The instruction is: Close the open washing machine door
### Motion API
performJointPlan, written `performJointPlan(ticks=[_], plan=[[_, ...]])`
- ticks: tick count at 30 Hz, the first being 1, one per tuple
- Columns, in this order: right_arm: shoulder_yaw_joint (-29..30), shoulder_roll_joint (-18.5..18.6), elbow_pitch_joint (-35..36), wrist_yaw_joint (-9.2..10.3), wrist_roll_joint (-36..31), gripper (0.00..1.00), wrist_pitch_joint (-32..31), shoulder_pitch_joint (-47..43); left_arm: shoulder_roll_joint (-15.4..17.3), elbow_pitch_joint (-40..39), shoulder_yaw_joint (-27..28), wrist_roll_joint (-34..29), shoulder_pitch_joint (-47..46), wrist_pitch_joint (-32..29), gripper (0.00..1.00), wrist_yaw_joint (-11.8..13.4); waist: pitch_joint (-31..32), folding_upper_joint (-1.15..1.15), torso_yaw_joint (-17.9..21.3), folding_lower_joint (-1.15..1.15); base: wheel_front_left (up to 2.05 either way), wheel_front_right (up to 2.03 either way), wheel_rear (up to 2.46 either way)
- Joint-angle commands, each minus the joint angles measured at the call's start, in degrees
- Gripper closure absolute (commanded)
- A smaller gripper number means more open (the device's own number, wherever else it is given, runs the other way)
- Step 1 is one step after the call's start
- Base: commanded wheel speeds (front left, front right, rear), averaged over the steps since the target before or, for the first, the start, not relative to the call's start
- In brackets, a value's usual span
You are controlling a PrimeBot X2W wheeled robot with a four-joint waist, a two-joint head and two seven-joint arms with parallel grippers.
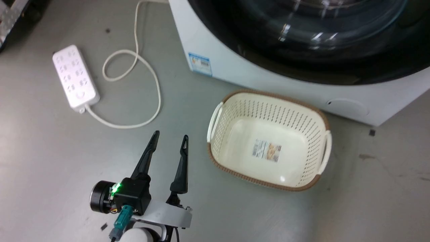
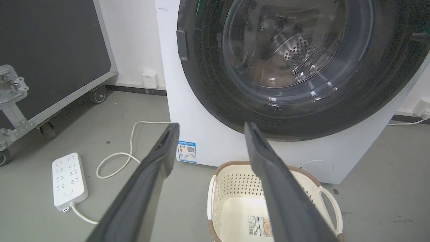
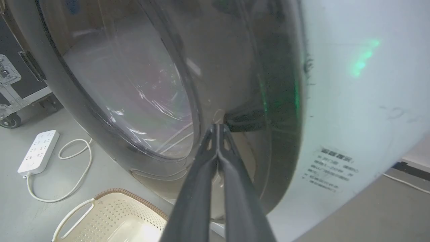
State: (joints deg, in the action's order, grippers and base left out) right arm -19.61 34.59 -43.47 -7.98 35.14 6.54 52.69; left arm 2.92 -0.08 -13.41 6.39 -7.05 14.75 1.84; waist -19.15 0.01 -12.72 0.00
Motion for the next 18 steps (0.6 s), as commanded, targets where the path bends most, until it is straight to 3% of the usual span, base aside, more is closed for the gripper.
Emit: performJointPlan(ticks=[1, 2, 3, 9, 13, 18], plan=[[-1.30, -0.07, 0.17, 0.49, -0.19, 0.84, 2.00, -0.92, -0.03, 0.38, 0.51, 0.07, -0.21, 0.25, 0.00, -0.18, 2.63, -0.01, 1.37, 0.00, 0.00, 0.00, 0.00], [-2.20, -0.36, 0.35, 0.49, -0.34, 0.20, 3.11, -1.92, -0.03, 0.61, 0.75, 0.05, 0.03, 0.25, 0.00, -0.35, 3.70, -0.01, 1.84, 0.00, 0.00, 0.00, 0.00], [-3.03, -0.72, 0.74, 0.49, -0.49, 0.00, 4.16, -3.02, -0.03, 0.84, 1.02, 0.04, 0.32, 0.25, 0.00, -0.55, 4.80, -0.01, 2.35, 0.00, 0.00, 0.00, 0.00], [-5.41, -3.35, 6.20, 0.49, -1.39, 0.00, 7.57, -12.13, 0.46, 2.47, 3.51, 0.03, 3.26, 0.25, 0.00, -1.73, 11.95, -0.01, 6.08, 0.00, 0.00, 0.00, 0.00], [-0.59, -6.57, 11.70, 0.49, -1.66, 0.00, 8.28, -19.49, 0.68, 3.22, 4.92, 0.02, 5.39, 0.25, 0.00, -2.13, 15.37, -0.01, 8.75, 0.00, 0.00, 0.00, 0.00], [7.41, -10.52, 21.41, 0.49, -10.04, 0.00, 8.43, -30.82, 1.19, 4.06, 6.22, 0.23, 7.17, 0.25, 0.00, -2.87, 17.80, -0.01, 11.26, 0.00, 0.00, 0.00, 0.00]])
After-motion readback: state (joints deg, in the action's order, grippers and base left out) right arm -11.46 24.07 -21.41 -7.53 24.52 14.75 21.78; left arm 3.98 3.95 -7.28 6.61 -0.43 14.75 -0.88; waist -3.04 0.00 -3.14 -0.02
